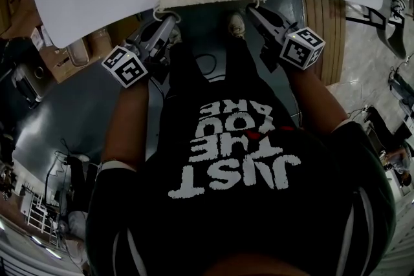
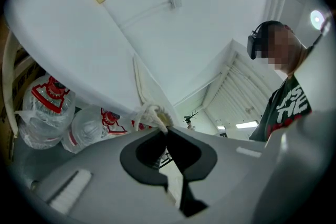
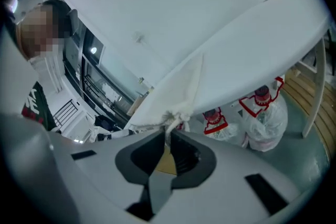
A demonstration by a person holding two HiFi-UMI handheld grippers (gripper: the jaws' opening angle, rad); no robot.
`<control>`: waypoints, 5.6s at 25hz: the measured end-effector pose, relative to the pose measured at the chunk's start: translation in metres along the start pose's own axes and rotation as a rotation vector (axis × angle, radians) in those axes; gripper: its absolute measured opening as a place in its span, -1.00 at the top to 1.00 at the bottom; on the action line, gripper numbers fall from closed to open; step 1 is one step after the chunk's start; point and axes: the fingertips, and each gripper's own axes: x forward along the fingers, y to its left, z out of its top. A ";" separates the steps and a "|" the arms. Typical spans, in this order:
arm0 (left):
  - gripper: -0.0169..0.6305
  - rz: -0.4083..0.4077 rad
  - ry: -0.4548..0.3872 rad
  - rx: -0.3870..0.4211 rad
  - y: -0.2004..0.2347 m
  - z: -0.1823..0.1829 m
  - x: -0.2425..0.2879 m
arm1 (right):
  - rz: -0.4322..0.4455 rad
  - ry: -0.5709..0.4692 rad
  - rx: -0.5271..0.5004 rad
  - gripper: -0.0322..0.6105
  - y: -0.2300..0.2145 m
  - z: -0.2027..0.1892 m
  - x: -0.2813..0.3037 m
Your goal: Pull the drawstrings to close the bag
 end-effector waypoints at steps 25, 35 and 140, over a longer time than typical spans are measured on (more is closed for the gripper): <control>0.91 -0.082 -0.197 -0.020 -0.033 0.059 -0.041 | 0.357 -0.219 0.303 0.84 0.049 0.062 -0.026; 0.91 0.021 -0.121 0.362 -0.087 0.128 -0.042 | 0.180 -0.093 -0.231 0.85 0.081 0.138 -0.046; 0.91 1.303 -0.513 1.640 -0.390 0.574 -0.167 | -0.667 -0.863 -1.034 0.87 0.305 0.574 -0.273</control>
